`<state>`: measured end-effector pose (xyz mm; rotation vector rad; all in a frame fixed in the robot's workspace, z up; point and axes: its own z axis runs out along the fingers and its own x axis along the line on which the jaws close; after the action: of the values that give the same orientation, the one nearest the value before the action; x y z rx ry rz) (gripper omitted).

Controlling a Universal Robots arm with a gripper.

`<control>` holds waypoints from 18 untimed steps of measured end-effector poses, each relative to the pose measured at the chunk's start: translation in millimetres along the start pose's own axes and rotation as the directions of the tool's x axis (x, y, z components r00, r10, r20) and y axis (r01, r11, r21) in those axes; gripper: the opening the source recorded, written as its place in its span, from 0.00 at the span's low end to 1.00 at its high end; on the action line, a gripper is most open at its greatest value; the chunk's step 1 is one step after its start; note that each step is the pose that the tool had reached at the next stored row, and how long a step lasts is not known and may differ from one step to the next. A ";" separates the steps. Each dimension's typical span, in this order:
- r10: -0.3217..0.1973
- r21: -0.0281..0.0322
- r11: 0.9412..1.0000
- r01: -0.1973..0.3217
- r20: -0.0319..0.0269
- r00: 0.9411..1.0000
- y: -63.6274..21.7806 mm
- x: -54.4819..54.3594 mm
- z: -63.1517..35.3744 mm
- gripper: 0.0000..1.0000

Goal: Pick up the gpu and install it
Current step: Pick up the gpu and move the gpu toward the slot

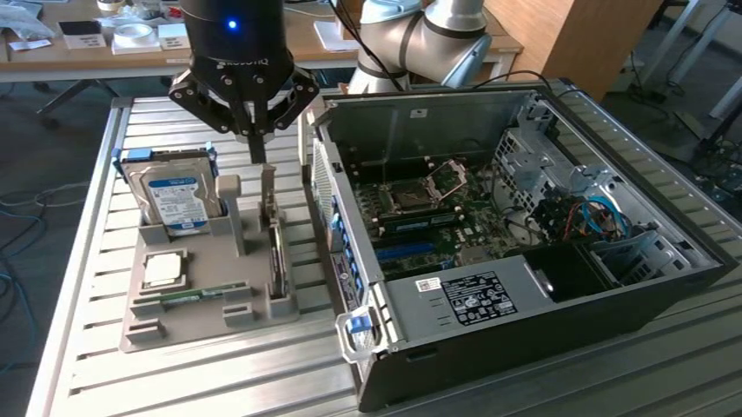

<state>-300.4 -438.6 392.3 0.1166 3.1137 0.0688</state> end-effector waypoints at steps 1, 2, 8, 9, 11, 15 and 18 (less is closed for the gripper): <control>0.000 0.000 1.000 0.000 0.000 1.000 0.0 0.0 0.0 0.11; 0.000 0.000 1.000 0.000 0.000 1.000 0.0 0.0 0.0 0.11; 0.000 0.000 1.000 0.000 0.000 1.000 0.0 0.0 0.0 0.17; 0.000 0.000 1.000 0.000 0.000 1.000 0.0 0.0 0.0 0.17; 0.000 0.000 1.000 0.000 0.000 1.000 0.0 0.0 0.0 0.29; 0.000 0.000 1.000 0.000 0.000 1.000 0.0 0.0 0.0 0.42; 0.000 0.000 1.000 0.000 0.000 1.000 0.0 0.0 0.0 0.42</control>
<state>-300.4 -438.6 392.3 0.1166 3.1137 0.0688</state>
